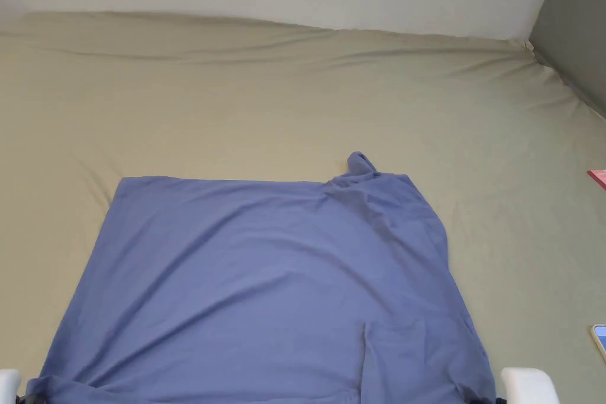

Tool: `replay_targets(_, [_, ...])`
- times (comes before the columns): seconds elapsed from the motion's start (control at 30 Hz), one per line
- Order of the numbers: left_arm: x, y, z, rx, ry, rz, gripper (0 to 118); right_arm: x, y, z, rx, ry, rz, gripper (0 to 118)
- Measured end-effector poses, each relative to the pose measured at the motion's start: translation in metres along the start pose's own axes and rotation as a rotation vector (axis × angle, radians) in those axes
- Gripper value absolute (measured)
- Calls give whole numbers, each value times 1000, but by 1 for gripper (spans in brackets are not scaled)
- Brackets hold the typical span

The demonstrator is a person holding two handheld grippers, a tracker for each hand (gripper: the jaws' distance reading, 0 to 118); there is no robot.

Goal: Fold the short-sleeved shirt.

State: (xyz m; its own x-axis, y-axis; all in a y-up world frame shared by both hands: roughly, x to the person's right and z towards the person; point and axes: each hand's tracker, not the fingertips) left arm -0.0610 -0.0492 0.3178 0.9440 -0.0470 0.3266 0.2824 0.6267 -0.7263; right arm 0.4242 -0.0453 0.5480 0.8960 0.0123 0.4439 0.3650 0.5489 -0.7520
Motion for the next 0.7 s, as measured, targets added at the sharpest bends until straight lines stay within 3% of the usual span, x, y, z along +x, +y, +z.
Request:
replay_targets(0.23, [-10,33,4,87,-31,107,7,6,50,13,98,46,-105,12])
replay_targets(0.57, [7,96,-46,84,4,97,7,-2,128,-43,41,1,-121,12])
replay_targets(0.7, [10,107,-77,22,9,83,7,-6,148,-79,-8,-32,-90,12])
